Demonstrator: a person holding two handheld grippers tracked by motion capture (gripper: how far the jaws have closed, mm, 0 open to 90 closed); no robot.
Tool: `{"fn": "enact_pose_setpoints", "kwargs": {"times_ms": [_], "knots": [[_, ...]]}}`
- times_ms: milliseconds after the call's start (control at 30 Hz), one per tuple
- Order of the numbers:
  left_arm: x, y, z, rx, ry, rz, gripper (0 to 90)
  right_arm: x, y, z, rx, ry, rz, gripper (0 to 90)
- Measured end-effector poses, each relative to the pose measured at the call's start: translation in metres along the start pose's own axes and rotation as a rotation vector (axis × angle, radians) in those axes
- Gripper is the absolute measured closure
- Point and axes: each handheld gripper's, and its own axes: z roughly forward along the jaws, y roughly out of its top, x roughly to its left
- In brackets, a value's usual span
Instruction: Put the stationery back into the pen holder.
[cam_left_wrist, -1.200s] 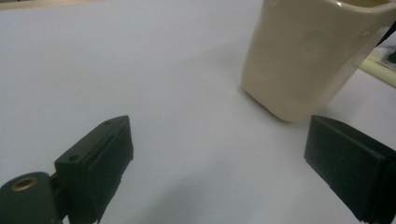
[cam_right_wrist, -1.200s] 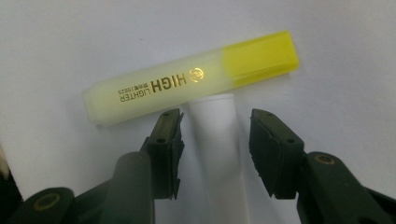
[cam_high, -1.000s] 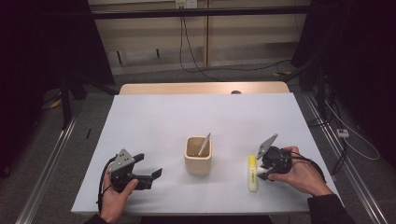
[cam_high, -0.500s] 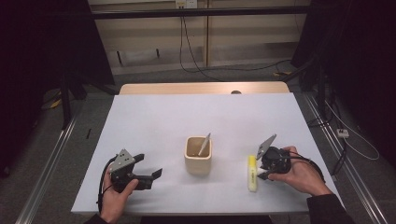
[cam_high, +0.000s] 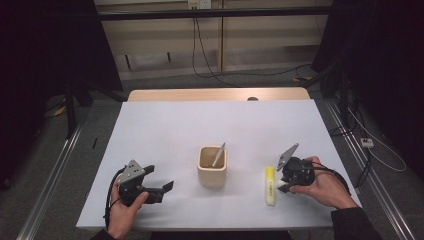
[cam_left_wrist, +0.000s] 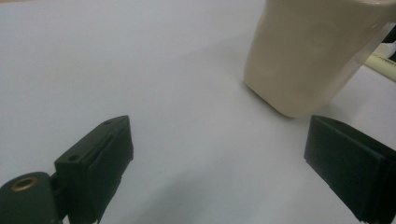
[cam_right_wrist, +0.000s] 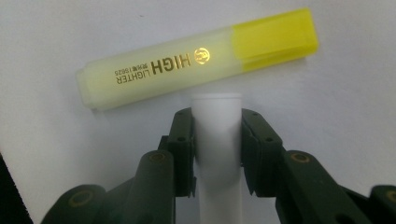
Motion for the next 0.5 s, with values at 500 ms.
{"fn": "enact_pose_setpoints", "kwargs": {"times_ms": [500], "knots": [[0.000,0.000,0.000,-0.004,-0.001,0.000,8.0,-0.004,-0.004,-0.023,-0.150,-0.070,0.062,67.9]]}}
